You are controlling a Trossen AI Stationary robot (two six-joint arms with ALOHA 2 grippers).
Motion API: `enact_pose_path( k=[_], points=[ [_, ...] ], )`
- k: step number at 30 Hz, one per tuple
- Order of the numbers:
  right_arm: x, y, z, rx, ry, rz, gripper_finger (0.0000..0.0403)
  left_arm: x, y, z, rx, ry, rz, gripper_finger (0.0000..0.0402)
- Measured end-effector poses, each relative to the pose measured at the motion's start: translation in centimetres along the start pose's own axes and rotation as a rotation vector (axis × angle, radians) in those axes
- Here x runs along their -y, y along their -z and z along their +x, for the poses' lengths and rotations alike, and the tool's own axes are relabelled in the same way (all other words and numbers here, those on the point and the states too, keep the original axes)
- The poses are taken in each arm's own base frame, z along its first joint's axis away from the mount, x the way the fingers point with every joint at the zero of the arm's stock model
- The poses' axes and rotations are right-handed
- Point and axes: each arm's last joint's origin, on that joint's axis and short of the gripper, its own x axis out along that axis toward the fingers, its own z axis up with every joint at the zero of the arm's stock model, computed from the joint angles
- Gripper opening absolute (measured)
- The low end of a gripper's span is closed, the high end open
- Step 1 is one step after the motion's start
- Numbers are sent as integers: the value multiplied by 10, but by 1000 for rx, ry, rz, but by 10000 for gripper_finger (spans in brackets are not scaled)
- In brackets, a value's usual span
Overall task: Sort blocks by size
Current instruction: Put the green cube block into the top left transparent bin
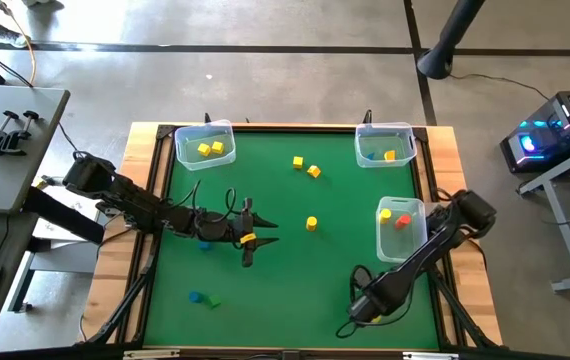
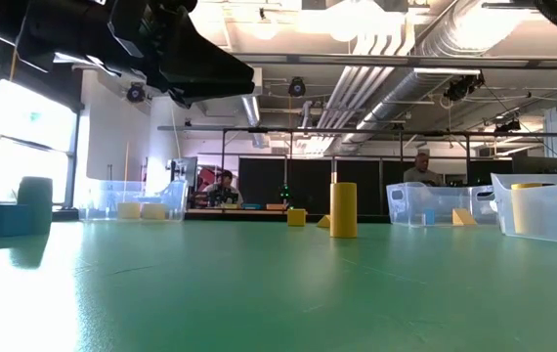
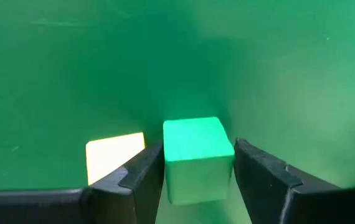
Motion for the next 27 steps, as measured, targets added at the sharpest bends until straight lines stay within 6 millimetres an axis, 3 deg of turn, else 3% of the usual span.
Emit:
enact_pose_path(
  k=[9,18,27],
  points=[
    [-1,-1,4,6,16,-12,132,1,0,0,0,4,2,152],
    [-1,-8,3,9,15,-21,137,1,0,0,-1,3,2,152],
    [-1,-29,-2,123,19,-179,132,1,0,0,-1,3,4,152]
  ],
)
